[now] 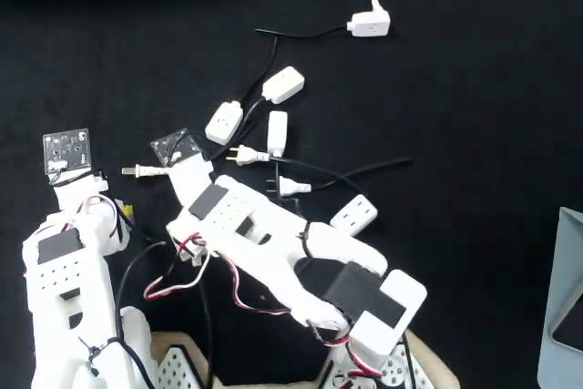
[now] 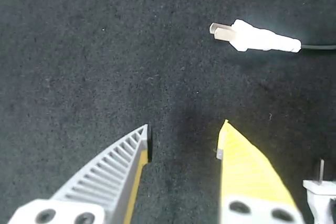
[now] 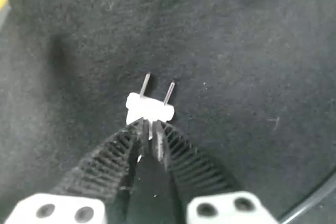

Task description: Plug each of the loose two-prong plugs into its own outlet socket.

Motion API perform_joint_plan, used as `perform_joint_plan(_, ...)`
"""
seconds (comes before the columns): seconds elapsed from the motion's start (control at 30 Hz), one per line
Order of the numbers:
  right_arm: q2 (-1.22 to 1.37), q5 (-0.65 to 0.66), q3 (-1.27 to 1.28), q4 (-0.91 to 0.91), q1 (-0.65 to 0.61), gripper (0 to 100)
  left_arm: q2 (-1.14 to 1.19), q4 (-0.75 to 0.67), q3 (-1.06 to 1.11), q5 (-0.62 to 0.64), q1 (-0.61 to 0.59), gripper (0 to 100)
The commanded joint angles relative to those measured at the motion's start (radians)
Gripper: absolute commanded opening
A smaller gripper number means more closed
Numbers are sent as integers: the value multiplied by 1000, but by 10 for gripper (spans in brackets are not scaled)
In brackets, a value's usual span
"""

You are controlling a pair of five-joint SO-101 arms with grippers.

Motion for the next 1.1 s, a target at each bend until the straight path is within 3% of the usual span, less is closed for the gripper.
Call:
perform_joint_plan(0.0, 18, -12, -50, 84, 11, 150, -18, -18, -38, 5, 1, 217)
perform_joint_plan(0.1, 18, -14, -101, 164, 11, 201, -18, -18, -38, 5, 1, 217)
perform_joint_plan(0.27, 18, -69, -193, 229, -8, 176, -18, -18, -38, 5, 1, 217)
perform_joint_plan(0.6, 31, -77, -208, 195, -101, 174, -18, -18, -38, 5, 1, 217)
perform_joint_plan(1.07, 209, -69, -234, 167, -51, 143, -18, -18, -36, 5, 1, 217)
